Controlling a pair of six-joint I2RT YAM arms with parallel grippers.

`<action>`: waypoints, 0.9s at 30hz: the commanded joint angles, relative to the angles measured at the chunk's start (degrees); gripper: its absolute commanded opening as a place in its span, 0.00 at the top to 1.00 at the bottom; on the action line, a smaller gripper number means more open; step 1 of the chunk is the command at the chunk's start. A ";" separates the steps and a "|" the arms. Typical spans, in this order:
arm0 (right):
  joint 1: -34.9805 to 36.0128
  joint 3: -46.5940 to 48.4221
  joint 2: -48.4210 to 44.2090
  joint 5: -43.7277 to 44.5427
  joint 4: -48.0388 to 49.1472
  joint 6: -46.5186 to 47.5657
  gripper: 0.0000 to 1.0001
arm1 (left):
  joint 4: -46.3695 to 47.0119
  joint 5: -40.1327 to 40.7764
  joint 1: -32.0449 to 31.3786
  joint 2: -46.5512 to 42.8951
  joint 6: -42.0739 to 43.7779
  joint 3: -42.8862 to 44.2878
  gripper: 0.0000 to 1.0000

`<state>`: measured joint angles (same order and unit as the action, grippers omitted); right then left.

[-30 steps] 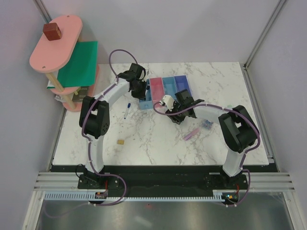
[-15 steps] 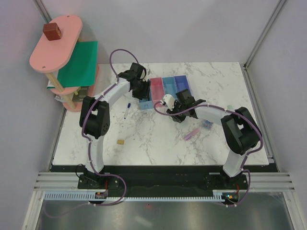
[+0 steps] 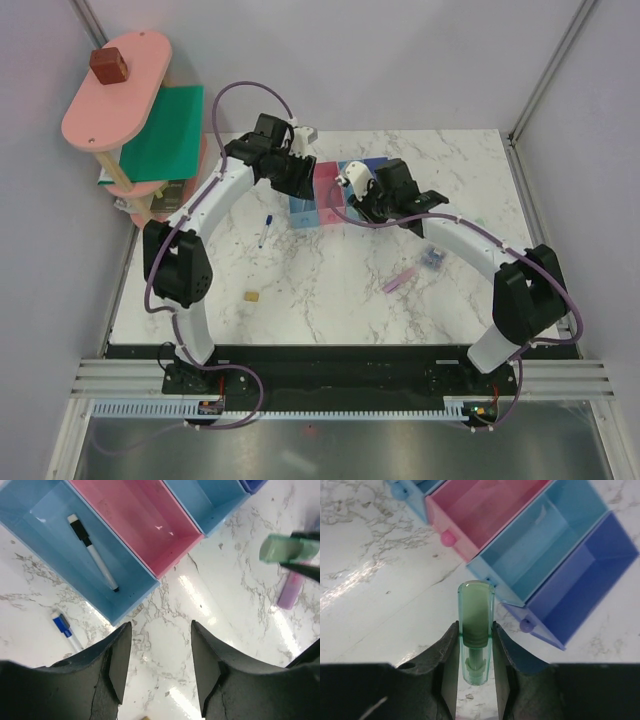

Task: Sort the stationery into containers
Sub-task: Pick up the stationery from the center of the board, then place the stationery in the storage box.

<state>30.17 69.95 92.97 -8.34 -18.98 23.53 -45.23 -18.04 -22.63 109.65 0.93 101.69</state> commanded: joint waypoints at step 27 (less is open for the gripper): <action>-10.13 26.91 27.00 12.12 8.60 1.96 0.82 | 9.46 17.87 0.49 0.57 30.18 -23.29 0.31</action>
<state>20.32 95.94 119.96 3.01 -14.41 25.74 -39.29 -1.19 -22.46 108.90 28.64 78.35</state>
